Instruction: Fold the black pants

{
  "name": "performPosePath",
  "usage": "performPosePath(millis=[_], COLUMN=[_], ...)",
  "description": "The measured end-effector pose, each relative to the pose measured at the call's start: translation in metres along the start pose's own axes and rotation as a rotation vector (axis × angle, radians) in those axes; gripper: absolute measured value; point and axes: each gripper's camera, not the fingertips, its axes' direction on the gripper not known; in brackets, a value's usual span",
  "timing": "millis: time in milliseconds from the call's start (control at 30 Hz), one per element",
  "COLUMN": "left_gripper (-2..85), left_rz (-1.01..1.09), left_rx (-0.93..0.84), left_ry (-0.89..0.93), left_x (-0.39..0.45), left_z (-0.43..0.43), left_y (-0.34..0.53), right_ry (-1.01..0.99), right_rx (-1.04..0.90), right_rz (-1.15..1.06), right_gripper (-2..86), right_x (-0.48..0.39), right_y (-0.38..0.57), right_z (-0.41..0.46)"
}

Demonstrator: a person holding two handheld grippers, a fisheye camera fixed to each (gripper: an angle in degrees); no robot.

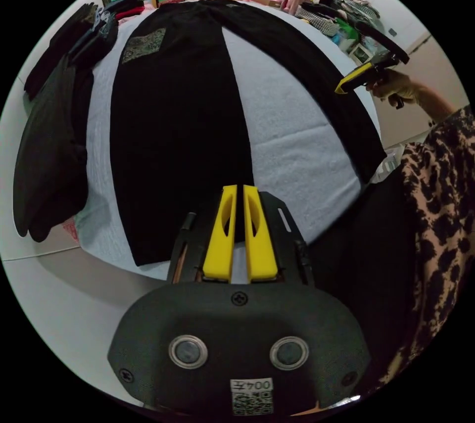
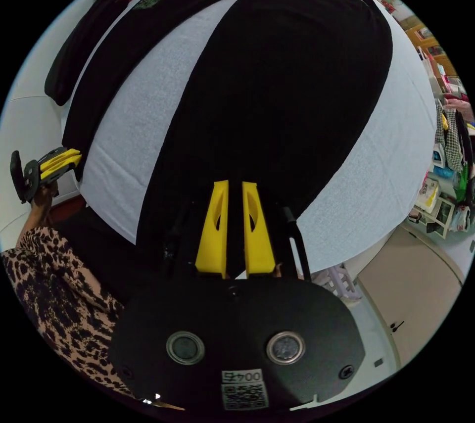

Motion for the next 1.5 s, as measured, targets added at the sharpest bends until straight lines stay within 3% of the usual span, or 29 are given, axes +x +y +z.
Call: performPosePath(millis=[233, 533, 767, 1033, 1100, 1200, 1333, 1500], left_gripper=[1.0, 4.2, 8.1, 3.9, 3.3, 2.8, 2.7, 2.6], left_rz=[-0.030, 0.026, -0.195, -0.337, -0.340, -0.356, -0.463, -0.458], left_rx=[0.048, 0.107, 0.051, 0.037, 0.059, 0.014, 0.052, 0.152], left_ry=[0.040, 0.312, 0.467, 0.405, 0.306, 0.109, 0.166, 0.101], left_x=[0.005, 0.055, 0.068, 0.086, 0.097, 0.113, 0.114, 0.114], left_z=[-0.013, 0.011, 0.072, 0.090, 0.079, 0.078, 0.084, 0.058], left_y=[-0.021, -0.090, -0.156, -0.202, -0.205, -0.206, -0.202, -0.219], right_ry=[-0.143, -0.214, -0.158, -0.018, -0.018, -0.060, -0.156, -0.220], right_rx=[-0.017, -0.009, 0.040, 0.037, 0.048, 0.075, 0.074, 0.045], right_rz=[0.065, -0.004, -0.060, -0.202, -0.239, -0.283, -0.311, -0.303], right_gripper=[4.3, 4.0, 3.9, 4.0, 3.9, 3.9, 3.6, 3.3], right_x=[0.016, 0.022, 0.008, -0.018, -0.019, -0.016, -0.007, -0.004], right_y=[0.003, 0.008, 0.019, 0.021, 0.023, 0.026, 0.025, 0.018], right_z=[-0.004, -0.006, -0.007, -0.008, -0.008, -0.008, -0.007, -0.006])
